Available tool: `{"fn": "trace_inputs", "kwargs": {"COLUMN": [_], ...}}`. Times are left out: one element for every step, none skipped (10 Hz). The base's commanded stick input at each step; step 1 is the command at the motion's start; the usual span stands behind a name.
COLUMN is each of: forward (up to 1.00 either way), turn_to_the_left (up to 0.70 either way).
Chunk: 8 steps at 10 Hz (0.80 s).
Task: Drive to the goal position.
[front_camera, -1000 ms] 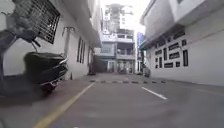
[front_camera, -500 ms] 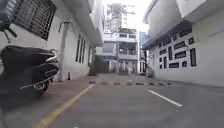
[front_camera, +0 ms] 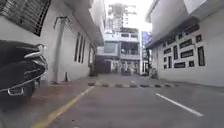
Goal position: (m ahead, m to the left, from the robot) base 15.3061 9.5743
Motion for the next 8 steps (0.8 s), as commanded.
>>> {"fn": "trace_inputs", "kwargs": {"forward": [1.00, 1.00, 1.00, 1.00, 1.00, 1.00, 1.00, 1.00], "turn_to_the_left": [0.00, 0.00, 0.00, 0.00, -0.37, -0.40, -0.40, -0.28]}}
